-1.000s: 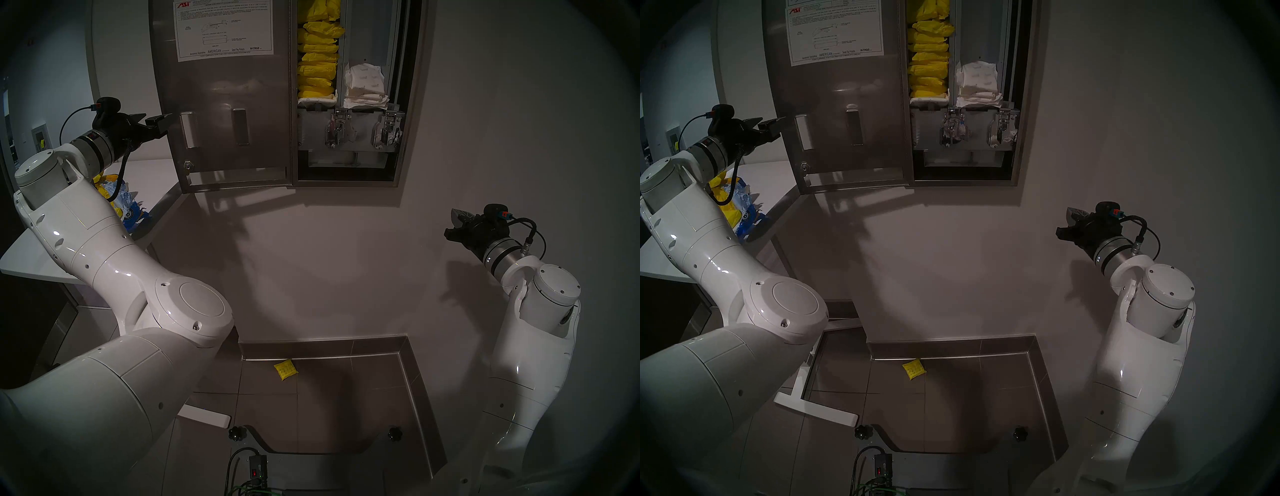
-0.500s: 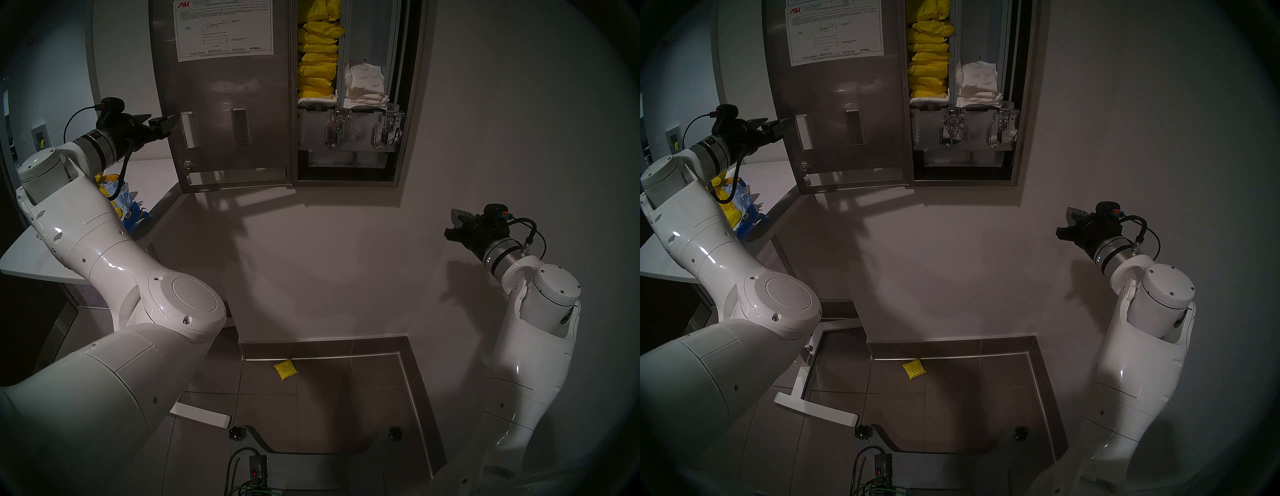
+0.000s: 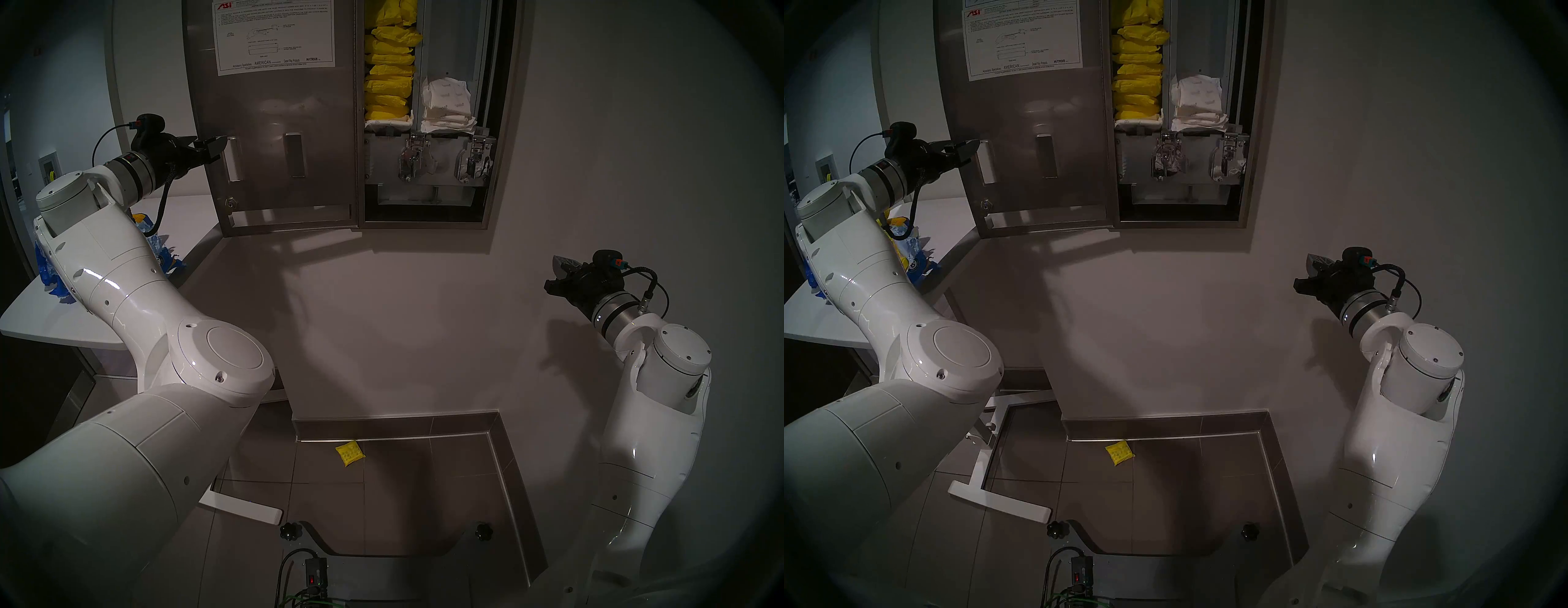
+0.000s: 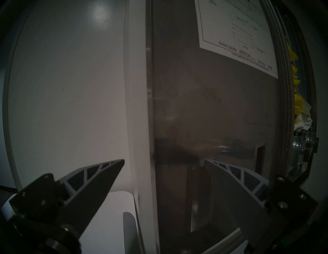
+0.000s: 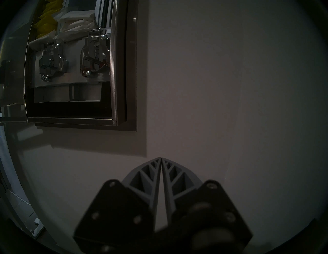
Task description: Open the dispenser door, put the pads inside, close the door
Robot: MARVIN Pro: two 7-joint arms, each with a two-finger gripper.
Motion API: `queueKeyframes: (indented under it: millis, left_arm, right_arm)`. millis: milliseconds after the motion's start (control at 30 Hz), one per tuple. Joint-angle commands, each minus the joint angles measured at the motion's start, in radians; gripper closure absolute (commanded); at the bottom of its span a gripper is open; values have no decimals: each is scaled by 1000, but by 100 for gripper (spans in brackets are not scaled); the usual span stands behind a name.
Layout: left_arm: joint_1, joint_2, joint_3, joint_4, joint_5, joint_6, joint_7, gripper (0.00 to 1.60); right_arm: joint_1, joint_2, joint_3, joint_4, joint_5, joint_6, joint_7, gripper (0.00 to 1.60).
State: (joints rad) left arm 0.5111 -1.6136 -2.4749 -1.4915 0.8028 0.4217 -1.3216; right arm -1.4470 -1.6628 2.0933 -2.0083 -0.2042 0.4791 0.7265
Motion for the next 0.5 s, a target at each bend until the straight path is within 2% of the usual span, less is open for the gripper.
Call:
queueKeyframes:
  millis: [0, 167, 400, 467]
  left_arm:
    - [-28, -14, 21, -70, -43, 24, -98, 0]
    - [5, -35, 24, -135, -49, 55, -162, 0]
    - [2, -32, 37, -144, -60, 93, -125, 0]
    - [-7, -30, 33, -137, -63, 124, -110, 0]
  right_arm:
    - [20, 3, -2, -33, 5, -8, -2, 118]
    - [20, 3, -2, -34, 5, -8, -2, 118]
    - [19, 3, -2, -34, 5, -8, -2, 118]
    - [19, 4, -2, -34, 5, -8, -3, 118]
